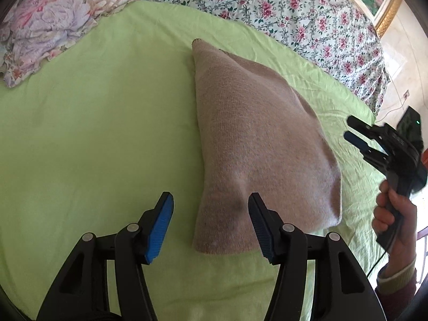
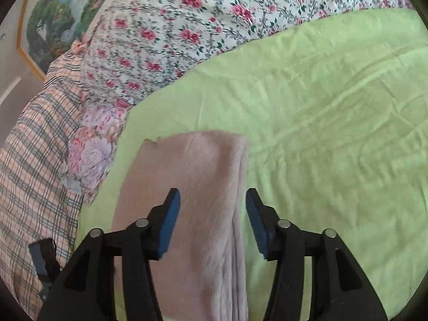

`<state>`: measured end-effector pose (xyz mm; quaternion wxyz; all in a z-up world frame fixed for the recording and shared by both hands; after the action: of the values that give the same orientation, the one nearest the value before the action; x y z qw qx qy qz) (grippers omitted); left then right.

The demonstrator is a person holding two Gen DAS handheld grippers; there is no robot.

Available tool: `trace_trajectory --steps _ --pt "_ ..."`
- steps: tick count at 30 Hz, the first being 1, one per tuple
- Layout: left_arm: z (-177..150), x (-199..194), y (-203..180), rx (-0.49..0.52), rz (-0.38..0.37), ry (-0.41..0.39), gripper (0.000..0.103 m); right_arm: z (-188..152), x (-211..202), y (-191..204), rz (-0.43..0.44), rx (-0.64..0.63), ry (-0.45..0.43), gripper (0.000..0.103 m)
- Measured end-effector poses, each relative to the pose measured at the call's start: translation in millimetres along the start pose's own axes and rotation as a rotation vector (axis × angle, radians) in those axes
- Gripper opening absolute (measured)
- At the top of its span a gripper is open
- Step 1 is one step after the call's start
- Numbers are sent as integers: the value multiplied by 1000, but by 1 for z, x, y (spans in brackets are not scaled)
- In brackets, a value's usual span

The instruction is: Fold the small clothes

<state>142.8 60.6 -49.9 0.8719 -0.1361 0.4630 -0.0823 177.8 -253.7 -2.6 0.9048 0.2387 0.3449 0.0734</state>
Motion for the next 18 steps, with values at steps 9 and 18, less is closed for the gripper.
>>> trace_trajectory --steps 9,18 --pt "-39 -25 -4 60 69 1 69 -81 -60 29 -25 -126 60 75" --pt "-81 -38 -2 141 168 5 75 -153 -82 39 -121 -225 120 82"
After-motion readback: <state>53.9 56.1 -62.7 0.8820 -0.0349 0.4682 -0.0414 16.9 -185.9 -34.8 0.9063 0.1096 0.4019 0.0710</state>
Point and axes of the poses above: each gripper's, at about its wrist camera, not at the fingertips, and x roughly the way its jaws point, y to its left, z to its top, the point moved 4 cm from there along x, roughly the way its jaws point, and after that the axes turned 1 degree about -y, right-handed, at the moved point
